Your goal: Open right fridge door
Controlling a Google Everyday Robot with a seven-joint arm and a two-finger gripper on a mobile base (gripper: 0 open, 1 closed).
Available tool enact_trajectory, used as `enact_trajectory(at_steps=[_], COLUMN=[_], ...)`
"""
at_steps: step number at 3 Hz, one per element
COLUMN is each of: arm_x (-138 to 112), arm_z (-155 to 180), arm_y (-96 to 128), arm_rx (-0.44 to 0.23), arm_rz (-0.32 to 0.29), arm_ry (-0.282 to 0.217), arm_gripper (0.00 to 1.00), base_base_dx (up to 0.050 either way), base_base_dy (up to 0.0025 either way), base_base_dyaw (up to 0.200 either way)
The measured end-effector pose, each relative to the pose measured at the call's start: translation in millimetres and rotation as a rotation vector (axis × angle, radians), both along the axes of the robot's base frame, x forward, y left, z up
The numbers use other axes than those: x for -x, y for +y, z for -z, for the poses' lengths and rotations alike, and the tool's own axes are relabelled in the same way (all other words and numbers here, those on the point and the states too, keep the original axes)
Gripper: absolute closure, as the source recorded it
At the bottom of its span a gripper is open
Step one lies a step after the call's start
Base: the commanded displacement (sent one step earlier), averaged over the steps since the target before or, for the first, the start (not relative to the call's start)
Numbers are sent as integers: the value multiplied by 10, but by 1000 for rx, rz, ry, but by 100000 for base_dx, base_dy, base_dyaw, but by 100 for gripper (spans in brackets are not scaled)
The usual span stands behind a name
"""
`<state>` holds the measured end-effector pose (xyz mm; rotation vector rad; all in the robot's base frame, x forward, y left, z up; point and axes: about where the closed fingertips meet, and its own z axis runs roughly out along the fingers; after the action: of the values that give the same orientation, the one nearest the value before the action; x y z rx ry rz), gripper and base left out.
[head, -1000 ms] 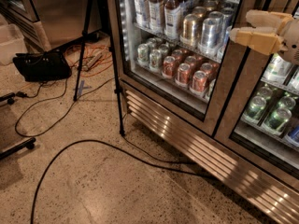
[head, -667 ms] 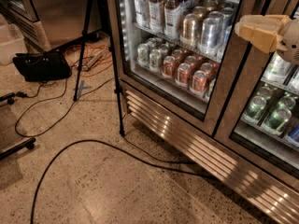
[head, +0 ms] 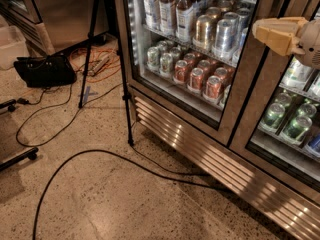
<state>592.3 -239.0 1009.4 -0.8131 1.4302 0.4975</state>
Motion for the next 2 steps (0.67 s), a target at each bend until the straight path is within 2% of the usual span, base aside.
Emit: enact_trajectory(at_steps=[2], arm_x=[-146], arm_z=[20], arm_y=[-116], arm_rx=[87], arm_rz=[113], arm_ry=[-32], arm_gripper=[100], base_base_dx=[0], base_base_dy=[0], base_base_dyaw=[0])
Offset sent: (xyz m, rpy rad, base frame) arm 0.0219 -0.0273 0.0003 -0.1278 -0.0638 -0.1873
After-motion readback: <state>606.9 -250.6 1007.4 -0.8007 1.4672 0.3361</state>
